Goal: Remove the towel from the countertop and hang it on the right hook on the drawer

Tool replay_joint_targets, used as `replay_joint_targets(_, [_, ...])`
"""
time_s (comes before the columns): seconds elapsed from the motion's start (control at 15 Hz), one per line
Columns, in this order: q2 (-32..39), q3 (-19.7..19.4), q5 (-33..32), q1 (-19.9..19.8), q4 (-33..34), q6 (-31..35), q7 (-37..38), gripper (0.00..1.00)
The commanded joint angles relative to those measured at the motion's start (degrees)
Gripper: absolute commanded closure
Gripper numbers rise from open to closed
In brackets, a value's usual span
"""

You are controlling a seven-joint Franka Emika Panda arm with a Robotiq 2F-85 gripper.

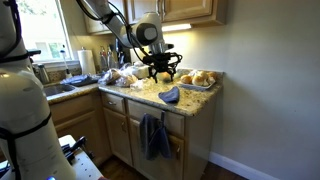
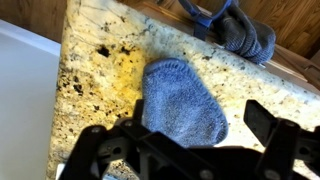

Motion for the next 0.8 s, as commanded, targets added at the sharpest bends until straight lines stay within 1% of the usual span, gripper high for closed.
replay_joint_targets(0.0, [4.66,-0.18,1.98,-0.52,4.58,2.83,-5.96,0.00])
replay_joint_targets(0.33, [12.03,1.32,5.62,-2.01,12.24,3.94,-11.33,0.00])
replay_joint_targets(0.53, [16.92,3.29,8.62,-3.38,17.94,2.98,-14.34,0.00])
replay_joint_targets(0.6, [18.07,3.82,8.47,-3.68,19.42,2.39,-14.86,0.00])
replay_joint_targets(0.67, [15.48,3.25,6.16,-2.96,16.03,2.71,-11.23,0.00])
replay_joint_targets(0.73, [16.84,3.71,6.23,-3.23,17.50,2.70,-11.56,0.00])
